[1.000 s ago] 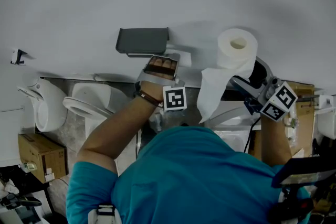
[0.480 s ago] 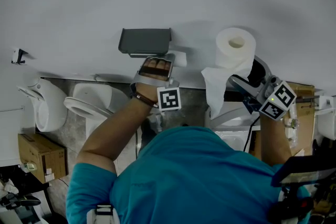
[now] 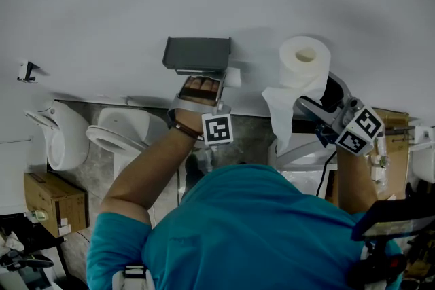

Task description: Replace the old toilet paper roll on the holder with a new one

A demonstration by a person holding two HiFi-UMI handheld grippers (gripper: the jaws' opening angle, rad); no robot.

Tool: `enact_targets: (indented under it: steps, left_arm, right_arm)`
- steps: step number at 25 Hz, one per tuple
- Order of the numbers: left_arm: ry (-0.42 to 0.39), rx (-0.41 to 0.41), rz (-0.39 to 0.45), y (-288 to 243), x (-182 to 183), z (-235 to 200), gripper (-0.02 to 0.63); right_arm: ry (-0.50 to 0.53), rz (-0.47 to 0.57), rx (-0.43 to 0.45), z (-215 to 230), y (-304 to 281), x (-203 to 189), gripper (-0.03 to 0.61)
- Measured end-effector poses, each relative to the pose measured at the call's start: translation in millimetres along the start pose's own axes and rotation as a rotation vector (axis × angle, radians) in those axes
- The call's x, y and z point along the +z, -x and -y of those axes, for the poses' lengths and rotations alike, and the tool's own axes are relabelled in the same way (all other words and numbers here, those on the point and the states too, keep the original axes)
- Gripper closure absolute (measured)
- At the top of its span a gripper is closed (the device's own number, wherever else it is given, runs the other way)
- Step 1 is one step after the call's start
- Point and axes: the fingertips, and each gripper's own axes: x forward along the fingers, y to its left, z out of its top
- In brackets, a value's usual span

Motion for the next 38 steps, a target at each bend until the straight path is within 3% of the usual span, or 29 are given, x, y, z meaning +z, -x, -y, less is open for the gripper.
enact_targets:
  steps: [2,4,7,10,14,16,20,24,26,29,32,38]
  left_arm:
    - [0.017,-0.028,0.007,1.0,1.4,4.7,0.430]
    - [0.102,-0.133,0.058,2.2,11.5,24.0,0.431]
    - [0.066,-0.096,0.043,2.2,13.1,15.7,0.433]
    - [0.137,-0.169,0.080,3.1,-1.4,32.1,0.433]
    - [0.095,-0.091,0.061,5.1,-57.2,28.8,0.433]
    - [0.107,-0.116,0.075,5.4,-56.8,33.5,0.433]
    - [0.041,-0.038,0.052,6.8,-65.5,21.4,0.433]
    - [0.092,-0.106,0.114,7.9,-82.8,36.1,0.433]
    - [0.071,-0.083,0.136,10.6,-91.3,32.3,0.433]
    - [0.106,-0.155,0.196,12.1,-87.8,43.4,0.433]
    - [0.089,-0.134,0.197,7.6,-96.5,38.7,0.431]
    - [0.223,-0.218,0.303,35.0,-106.5,39.8,0.394]
  right_arm:
    - [0.004,0.002,0.002,-0.4,0.1,1.2,0.216]
    - [0.008,0.004,0.004,-0.5,0.1,2.9,0.216]
    - [0.009,0.007,0.003,1.5,2.2,4.8,0.216]
    - [0.013,0.000,0.002,-8.6,-19.6,3.3,0.216]
    - [0.020,-0.016,-0.002,-33.8,-68.8,-1.7,0.216]
    - [0.022,-0.016,-0.009,-35.7,-69.9,-1.3,0.216]
    - [0.026,-0.010,-0.024,-39.1,-70.3,0.0,0.216]
    - [0.035,-0.001,-0.053,-51.2,-93.0,1.4,0.216]
    - [0.039,0.002,-0.072,-58.6,-104.0,3.1,0.216]
    - [0.044,-0.001,-0.095,-66.0,-114.4,2.5,0.216]
    - [0.054,-0.002,-0.113,-71.3,-124.1,3.2,0.216]
    - [0.070,-0.022,-0.121,-85.4,-151.7,10.8,0.216]
